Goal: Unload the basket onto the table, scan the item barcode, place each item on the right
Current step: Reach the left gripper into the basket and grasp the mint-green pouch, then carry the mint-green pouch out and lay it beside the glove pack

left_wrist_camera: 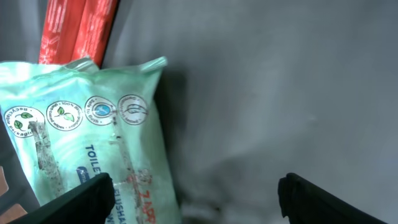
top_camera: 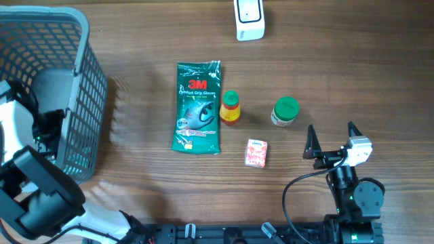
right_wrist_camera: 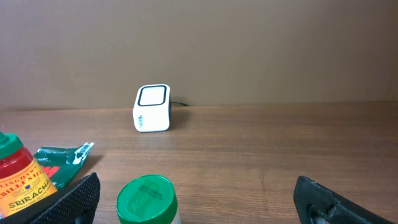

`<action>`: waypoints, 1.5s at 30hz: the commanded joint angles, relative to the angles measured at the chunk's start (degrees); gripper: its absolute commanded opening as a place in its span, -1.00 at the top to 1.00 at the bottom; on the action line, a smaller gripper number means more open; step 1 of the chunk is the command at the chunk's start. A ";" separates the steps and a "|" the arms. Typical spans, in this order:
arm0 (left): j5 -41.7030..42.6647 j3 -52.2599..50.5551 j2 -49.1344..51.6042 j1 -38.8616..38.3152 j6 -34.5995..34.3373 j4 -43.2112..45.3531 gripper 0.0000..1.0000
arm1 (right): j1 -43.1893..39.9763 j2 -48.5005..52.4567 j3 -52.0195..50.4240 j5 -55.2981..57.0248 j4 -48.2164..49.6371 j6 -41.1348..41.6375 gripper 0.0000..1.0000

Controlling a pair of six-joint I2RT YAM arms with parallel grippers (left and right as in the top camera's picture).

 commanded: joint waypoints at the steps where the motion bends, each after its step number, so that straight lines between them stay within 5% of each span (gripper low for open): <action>1: -1.46 0.15 1.64 0.48 -2.40 -1.36 -0.71 | 0.17 0.00 -0.07 0.33 0.15 -0.61 -1.00; 8: -4.48 -3.32 1.84 0.48 -3.06 -1.92 -0.60 | 0.17 0.00 -0.04 0.33 0.15 -0.61 -0.99; 13: -5.40 -7.43 1.84 0.48 -5.35 -1.44 -0.33 | 0.17 0.00 -0.07 0.33 0.15 -0.61 -0.99; 18: -5.55 -10.67 1.84 0.48 -5.46 -0.81 0.46 | 0.17 0.00 -0.07 0.33 0.15 -0.61 -0.99; 22: -5.51 -10.05 1.42 0.52 -5.46 -0.85 0.90 | 0.17 0.00 -0.07 0.33 0.15 -0.61 -0.99; 45: -1.25 27.65 -12.09 0.04 -5.03 -18.62 0.92 | 0.17 0.00 -0.07 0.33 0.15 -0.61 -1.00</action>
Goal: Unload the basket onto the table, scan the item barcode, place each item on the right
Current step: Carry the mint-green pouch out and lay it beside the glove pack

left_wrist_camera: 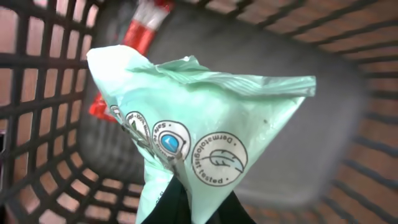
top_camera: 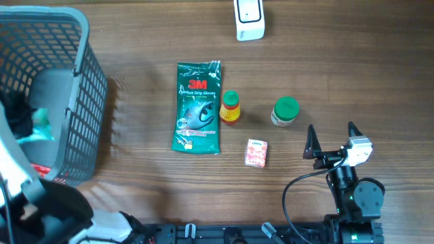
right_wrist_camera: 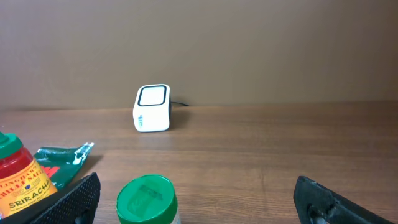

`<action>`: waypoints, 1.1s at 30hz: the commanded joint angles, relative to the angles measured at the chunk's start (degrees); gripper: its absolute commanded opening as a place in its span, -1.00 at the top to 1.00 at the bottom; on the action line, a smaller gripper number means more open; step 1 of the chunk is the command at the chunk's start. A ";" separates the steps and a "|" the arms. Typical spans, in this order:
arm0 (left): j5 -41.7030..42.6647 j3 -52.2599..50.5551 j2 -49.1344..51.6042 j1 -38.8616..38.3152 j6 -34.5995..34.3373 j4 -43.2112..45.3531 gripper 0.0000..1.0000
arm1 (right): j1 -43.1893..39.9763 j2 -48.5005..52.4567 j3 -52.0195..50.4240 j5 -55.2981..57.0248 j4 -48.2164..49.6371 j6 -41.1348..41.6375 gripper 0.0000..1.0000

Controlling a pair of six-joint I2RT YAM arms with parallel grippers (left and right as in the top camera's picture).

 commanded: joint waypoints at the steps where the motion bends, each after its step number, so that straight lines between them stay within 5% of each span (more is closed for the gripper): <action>1: 3.39 4.90 -5.97 -0.42 -0.57 -0.31 0.92 | 0.17 0.00 -0.07 0.31 0.15 -0.59 -0.99; 16: 4.87 5.70 -24.22 -27.93 -0.59 10.16 0.92 | 0.17 0.00 -0.04 0.31 0.15 -0.59 -0.99; 33: -0.76 5.68 -5.25 -64.94 -0.83 5.31 0.92 | 0.17 0.00 -0.07 0.31 0.15 -0.61 -0.99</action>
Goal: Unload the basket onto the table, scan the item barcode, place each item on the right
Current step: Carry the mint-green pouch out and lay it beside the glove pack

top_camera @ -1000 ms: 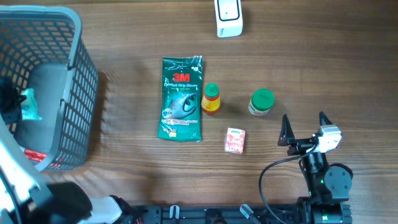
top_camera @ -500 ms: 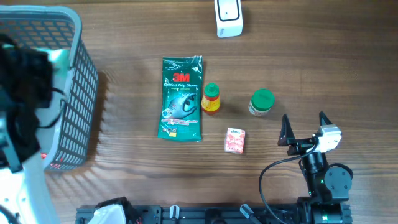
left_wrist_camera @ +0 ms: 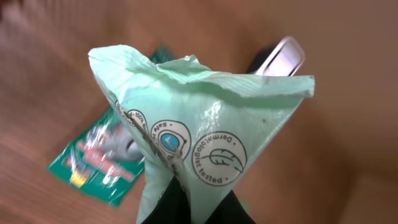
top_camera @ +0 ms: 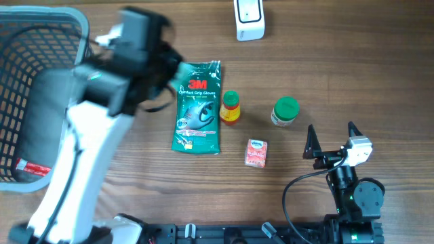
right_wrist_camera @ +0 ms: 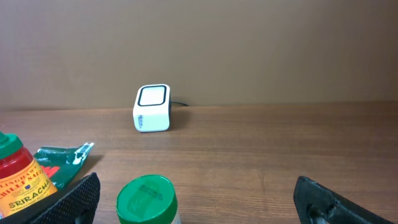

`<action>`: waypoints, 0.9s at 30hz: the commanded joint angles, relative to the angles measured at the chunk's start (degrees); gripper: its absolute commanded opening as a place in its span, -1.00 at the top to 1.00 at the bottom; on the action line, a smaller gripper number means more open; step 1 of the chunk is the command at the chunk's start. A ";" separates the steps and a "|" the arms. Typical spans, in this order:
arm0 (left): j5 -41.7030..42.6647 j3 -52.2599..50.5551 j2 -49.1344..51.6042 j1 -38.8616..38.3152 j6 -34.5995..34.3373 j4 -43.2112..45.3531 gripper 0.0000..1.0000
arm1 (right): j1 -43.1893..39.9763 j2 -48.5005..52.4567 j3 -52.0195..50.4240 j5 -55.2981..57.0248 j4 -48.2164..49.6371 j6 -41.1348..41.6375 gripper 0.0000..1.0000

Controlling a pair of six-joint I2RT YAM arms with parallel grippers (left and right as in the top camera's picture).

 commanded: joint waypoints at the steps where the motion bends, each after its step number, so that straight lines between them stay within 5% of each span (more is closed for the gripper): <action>1: -2.60 0.63 5.09 -6.34 -0.72 -3.72 0.92 | 0.17 0.00 -0.04 0.31 0.15 -0.59 -1.00; 11: -2.58 0.63 16.96 -18.10 -11.69 -7.87 0.92 | 0.17 0.00 -0.04 0.31 0.15 -0.59 -1.00; 27: -7.32 -9.90 21.81 -27.89 -47.82 -2.38 0.82 | 0.17 0.00 -0.07 0.31 0.15 -0.59 -1.00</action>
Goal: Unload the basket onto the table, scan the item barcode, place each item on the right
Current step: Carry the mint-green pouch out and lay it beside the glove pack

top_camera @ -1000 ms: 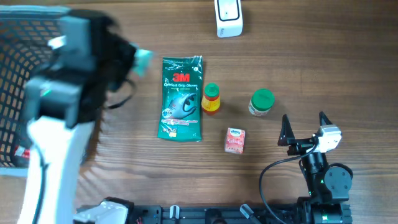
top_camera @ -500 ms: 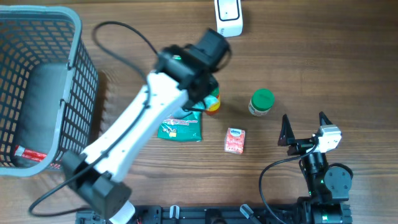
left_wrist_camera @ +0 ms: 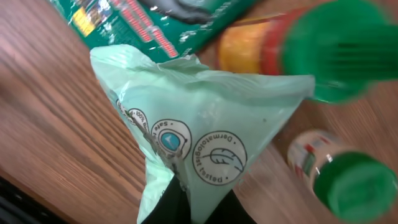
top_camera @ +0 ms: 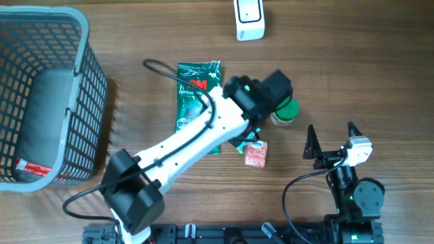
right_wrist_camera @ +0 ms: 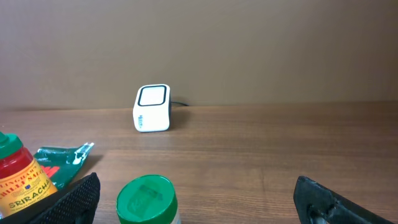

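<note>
A mint-green wipes pack [left_wrist_camera: 199, 137] fills the left wrist view, pinched at its lower end by my left gripper [left_wrist_camera: 189, 204], which is shut on it. From overhead the left arm reaches across the table's middle, and only a corner of the pack [top_camera: 241, 143] shows below the wrist. The white barcode scanner [top_camera: 249, 19] stands at the far edge, well beyond the pack; it also faces the right wrist camera as scanner [right_wrist_camera: 152, 109]. My right gripper [top_camera: 332, 144] rests open near the front right, nothing between its fingers.
A grey basket [top_camera: 85, 102] stands at the left with a red pack inside. A green 3M gloves pack [top_camera: 193, 105], a green-lidded jar [top_camera: 288, 112], a small pink box [top_camera: 256, 154] and a sriracha bottle [right_wrist_camera: 22, 177] lie mid-table under and around the left arm.
My left gripper, still holding the wipes pack, has moved from near the gloves pack's top-left to over the sriracha bottle and jar in the middle. The right arm is unchanged.
My left gripper was open inside the basket beside the wipes pack. Then it was shut on the pack, raised within the basket. Then it held the pack above the table near the gloves pack, and now holds it mid-table over the bottle and jar.
</note>
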`<action>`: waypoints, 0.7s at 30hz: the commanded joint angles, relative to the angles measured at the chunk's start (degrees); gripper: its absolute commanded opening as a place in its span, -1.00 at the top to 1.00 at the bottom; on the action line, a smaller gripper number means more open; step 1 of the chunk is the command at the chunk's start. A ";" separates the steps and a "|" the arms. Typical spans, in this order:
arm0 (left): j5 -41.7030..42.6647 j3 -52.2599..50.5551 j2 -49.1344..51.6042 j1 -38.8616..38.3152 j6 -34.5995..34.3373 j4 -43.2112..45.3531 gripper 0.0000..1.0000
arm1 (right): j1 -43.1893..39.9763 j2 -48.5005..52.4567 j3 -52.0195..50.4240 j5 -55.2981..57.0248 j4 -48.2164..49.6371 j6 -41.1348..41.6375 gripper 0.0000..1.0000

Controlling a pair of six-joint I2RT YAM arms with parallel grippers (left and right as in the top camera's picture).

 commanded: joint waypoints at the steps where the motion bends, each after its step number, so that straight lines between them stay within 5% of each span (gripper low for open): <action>1: -3.17 -6.69 0.76 -0.09 -11.78 6.45 0.78 | 0.20 0.00 -0.04 0.31 0.15 -0.61 -0.99; 6: -3.15 -13.73 0.76 -0.11 -11.72 18.78 0.62 | 0.20 0.00 -0.04 0.31 0.15 -0.61 -0.99; 11: -2.99 -15.10 0.76 0.50 -11.50 20.31 0.54 | 0.20 0.00 -0.07 0.31 0.15 -0.61 -0.99; 14: -2.89 -15.10 0.72 0.50 -11.47 20.33 0.16 | 0.20 0.00 -0.07 0.31 0.15 -0.61 -0.99; 17: -1.92 -15.10 -0.22 0.50 -10.88 20.33 -0.50 | 0.20 0.00 -0.07 0.31 0.15 -0.61 -0.99; 21: -1.90 -15.04 -3.17 0.50 -8.44 19.96 -0.73 | 0.20 0.00 -0.07 0.31 0.15 -0.61 -0.99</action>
